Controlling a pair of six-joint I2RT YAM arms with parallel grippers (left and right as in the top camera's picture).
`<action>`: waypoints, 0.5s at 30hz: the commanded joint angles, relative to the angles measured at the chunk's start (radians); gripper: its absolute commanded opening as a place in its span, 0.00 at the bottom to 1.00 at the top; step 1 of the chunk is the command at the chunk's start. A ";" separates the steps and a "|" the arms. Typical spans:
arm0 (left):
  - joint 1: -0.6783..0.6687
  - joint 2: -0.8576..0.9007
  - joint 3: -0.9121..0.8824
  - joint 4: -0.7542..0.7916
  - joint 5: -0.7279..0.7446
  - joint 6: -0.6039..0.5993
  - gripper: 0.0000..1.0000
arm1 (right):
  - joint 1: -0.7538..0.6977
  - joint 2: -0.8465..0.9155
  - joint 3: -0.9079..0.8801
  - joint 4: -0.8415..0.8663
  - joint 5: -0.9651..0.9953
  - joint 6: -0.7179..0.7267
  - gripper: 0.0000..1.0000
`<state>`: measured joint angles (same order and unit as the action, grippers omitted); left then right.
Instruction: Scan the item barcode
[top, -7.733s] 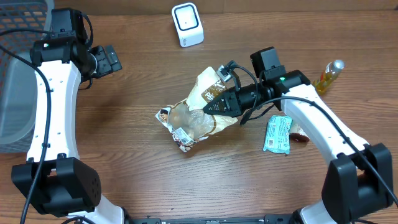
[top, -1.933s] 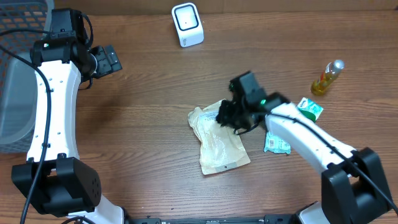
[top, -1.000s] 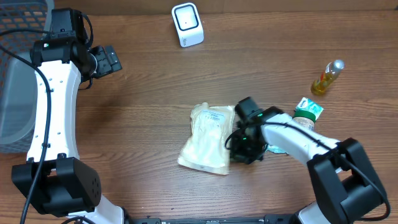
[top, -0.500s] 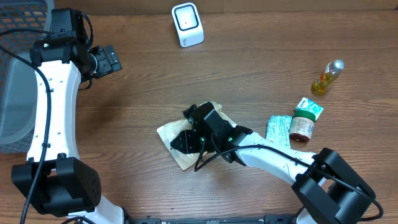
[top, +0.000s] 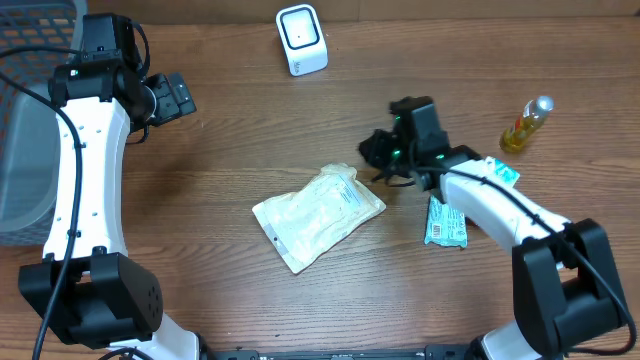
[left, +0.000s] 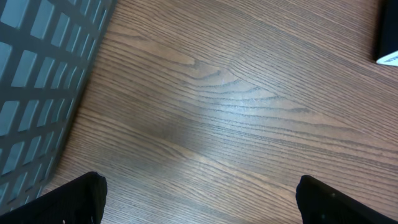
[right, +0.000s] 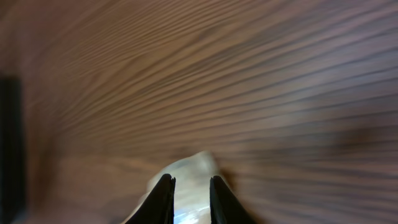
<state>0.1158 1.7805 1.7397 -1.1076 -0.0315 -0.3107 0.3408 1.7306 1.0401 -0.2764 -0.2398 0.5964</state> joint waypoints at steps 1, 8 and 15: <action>0.002 0.003 -0.004 0.001 -0.005 0.019 1.00 | -0.021 0.062 0.008 -0.025 0.047 -0.021 0.18; 0.002 0.003 -0.004 0.001 -0.005 0.019 0.99 | -0.014 0.176 0.008 -0.062 -0.064 -0.017 0.21; 0.002 0.003 -0.004 0.001 -0.005 0.019 0.99 | -0.013 0.179 0.008 -0.374 -0.202 0.054 0.10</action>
<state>0.1158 1.7805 1.7397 -1.1072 -0.0311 -0.3107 0.3225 1.8896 1.0618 -0.5808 -0.3912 0.6186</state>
